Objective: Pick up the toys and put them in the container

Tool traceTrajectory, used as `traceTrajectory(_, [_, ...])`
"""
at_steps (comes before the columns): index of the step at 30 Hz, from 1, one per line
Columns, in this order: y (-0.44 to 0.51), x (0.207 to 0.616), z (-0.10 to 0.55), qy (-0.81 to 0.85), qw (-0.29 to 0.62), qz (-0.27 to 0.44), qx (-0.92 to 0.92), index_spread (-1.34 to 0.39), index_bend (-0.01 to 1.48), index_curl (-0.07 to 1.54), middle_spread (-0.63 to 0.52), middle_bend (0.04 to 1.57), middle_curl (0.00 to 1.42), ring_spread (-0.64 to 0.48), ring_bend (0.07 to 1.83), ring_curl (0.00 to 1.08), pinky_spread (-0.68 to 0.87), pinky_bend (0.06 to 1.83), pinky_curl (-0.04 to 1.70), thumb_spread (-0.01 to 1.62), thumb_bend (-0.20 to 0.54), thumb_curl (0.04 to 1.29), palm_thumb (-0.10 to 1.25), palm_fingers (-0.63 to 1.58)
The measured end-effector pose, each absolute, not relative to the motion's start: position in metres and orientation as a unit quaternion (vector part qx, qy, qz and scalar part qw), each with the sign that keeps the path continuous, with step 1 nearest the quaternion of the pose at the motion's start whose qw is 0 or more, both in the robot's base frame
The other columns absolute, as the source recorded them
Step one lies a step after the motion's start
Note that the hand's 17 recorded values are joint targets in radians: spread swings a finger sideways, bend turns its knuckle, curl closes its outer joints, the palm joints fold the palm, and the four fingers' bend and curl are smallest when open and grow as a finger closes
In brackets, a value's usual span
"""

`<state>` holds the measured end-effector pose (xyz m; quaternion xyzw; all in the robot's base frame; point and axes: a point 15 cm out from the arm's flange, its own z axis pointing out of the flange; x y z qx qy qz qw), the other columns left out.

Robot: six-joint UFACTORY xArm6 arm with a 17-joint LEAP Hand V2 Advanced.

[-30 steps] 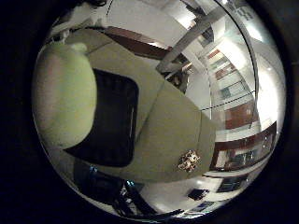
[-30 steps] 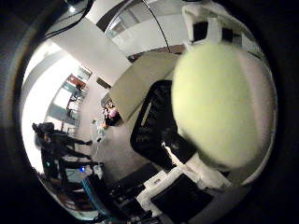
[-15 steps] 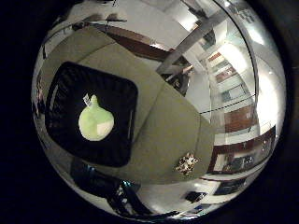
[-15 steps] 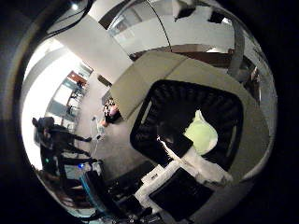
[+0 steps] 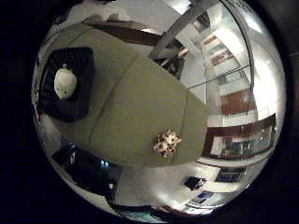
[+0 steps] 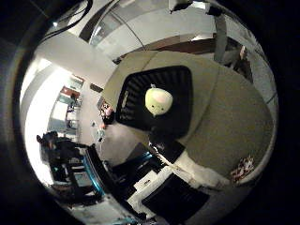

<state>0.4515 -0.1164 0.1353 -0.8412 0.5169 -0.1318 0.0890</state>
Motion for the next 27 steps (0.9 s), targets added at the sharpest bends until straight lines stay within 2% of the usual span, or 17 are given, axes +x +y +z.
traceTrajectory(12, [-0.299, 0.456, 0.12, 0.504, 0.034, -0.156, -0.849, -0.42, 0.18, 0.32, -0.07, 0.23, 0.34, 0.07, 0.48, 0.22, 0.37, 0.9, -0.01, 1.02, -0.025, 0.3, 0.5, 0.19])
traceTrajectory(18, [-0.389, 0.447, 0.087, 0.492, -0.021, -0.148, -0.857, -0.42, 0.17, 0.32, -0.05, 0.21, 0.34, 0.08, 0.44, 0.22, 0.38, 0.84, -0.01, 1.01, -0.026, 0.3, 0.51, 0.17])
traceTrajectory(27, [-0.474, 0.439, 0.025, 0.47, -0.073, -0.148, -0.867, -0.42, 0.17, 0.3, -0.05, 0.19, 0.34, 0.09, 0.41, 0.22, 0.37, 0.81, 0.0, 1.01, -0.023, 0.3, 0.52, 0.15])
